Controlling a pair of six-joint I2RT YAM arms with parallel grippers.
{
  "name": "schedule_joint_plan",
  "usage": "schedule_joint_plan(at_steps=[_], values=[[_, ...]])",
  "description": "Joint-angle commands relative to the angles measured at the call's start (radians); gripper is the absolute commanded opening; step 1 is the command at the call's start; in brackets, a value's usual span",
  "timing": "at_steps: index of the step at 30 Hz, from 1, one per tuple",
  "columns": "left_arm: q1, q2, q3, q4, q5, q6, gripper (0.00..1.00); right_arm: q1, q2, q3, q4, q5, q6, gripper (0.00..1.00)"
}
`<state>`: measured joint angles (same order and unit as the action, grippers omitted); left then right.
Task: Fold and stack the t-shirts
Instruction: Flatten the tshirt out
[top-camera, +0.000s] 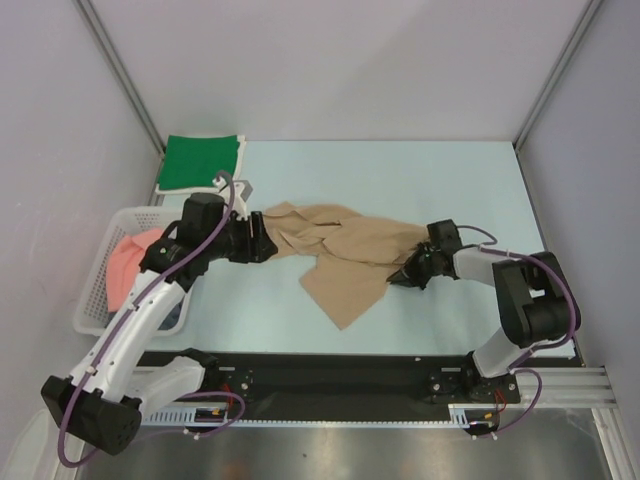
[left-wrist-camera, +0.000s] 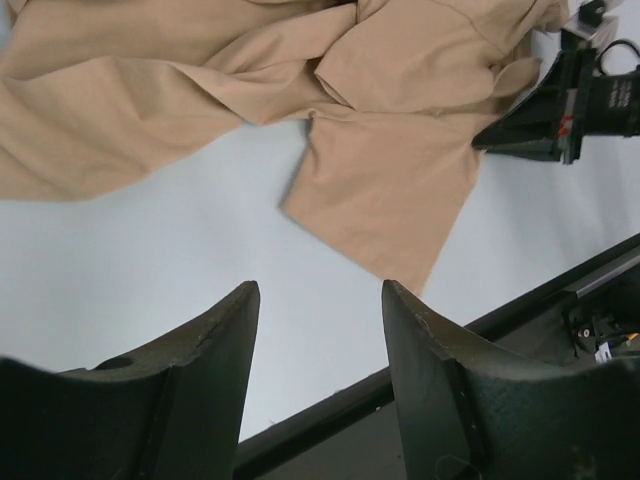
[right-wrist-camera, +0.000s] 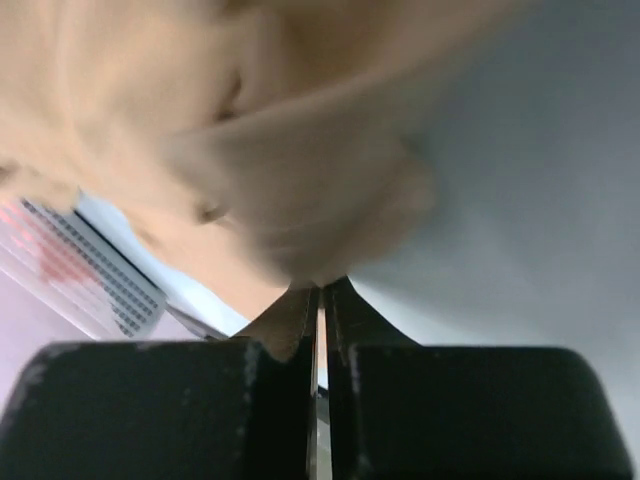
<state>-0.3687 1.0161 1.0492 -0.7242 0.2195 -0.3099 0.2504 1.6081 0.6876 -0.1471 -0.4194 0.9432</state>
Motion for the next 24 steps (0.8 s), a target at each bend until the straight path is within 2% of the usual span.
schedule_joint_plan(at_steps=[1, 2, 5, 6, 8, 9, 10, 11, 12, 13, 14, 16, 18, 24], values=[[0.007, -0.039, -0.028, 0.011, -0.012, -0.024, 0.57, -0.161, -0.086, -0.011, -0.15, 0.088, -0.111, 0.0], [0.007, -0.062, -0.049, 0.015, -0.014, -0.049, 0.57, -0.24, -0.123, 0.003, -0.251, 0.138, -0.165, 0.0], [0.007, -0.131, -0.101, 0.016, -0.045, -0.116, 0.51, -0.328, -0.244, 0.079, -0.45, 0.29, -0.35, 0.0], [0.008, -0.151, -0.113, 0.002, -0.081, -0.138, 0.39, -0.347, -0.263, 0.128, -0.471, 0.315, -0.384, 0.0], [0.007, -0.221, -0.141, -0.085, -0.205, -0.214, 0.3, -0.349, -0.264, 0.18, -0.517, 0.379, -0.461, 0.0], [0.007, -0.249, -0.153, -0.108, -0.236, -0.231, 0.33, -0.347, -0.249, 0.202, -0.523, 0.38, -0.478, 0.02], [0.007, -0.273, -0.175, -0.153, -0.287, -0.251, 0.38, -0.347, -0.225, 0.251, -0.534, 0.361, -0.492, 0.1], [0.007, -0.295, -0.184, -0.17, -0.296, -0.259, 0.46, -0.343, -0.186, 0.274, -0.564, 0.335, -0.501, 0.29], [0.007, -0.338, -0.193, -0.184, -0.301, -0.264, 0.58, -0.327, -0.171, 0.295, -0.581, 0.327, -0.515, 0.37], [0.007, -0.352, -0.212, -0.187, -0.298, -0.267, 0.61, -0.315, -0.169, 0.32, -0.594, 0.318, -0.523, 0.44], [0.008, -0.364, -0.219, -0.185, -0.293, -0.271, 0.64, -0.303, -0.172, 0.325, -0.614, 0.306, -0.534, 0.54], [0.008, -0.354, -0.238, -0.172, -0.304, -0.285, 0.68, -0.254, -0.23, 0.323, -0.631, 0.314, -0.552, 0.61], [0.011, -0.306, -0.241, -0.124, -0.305, -0.284, 0.69, -0.197, -0.313, 0.316, -0.657, 0.324, -0.563, 0.62], [0.039, 0.1, -0.06, -0.017, -0.388, -0.227, 0.57, -0.131, -0.502, 0.23, -0.727, 0.225, -0.528, 0.62]])
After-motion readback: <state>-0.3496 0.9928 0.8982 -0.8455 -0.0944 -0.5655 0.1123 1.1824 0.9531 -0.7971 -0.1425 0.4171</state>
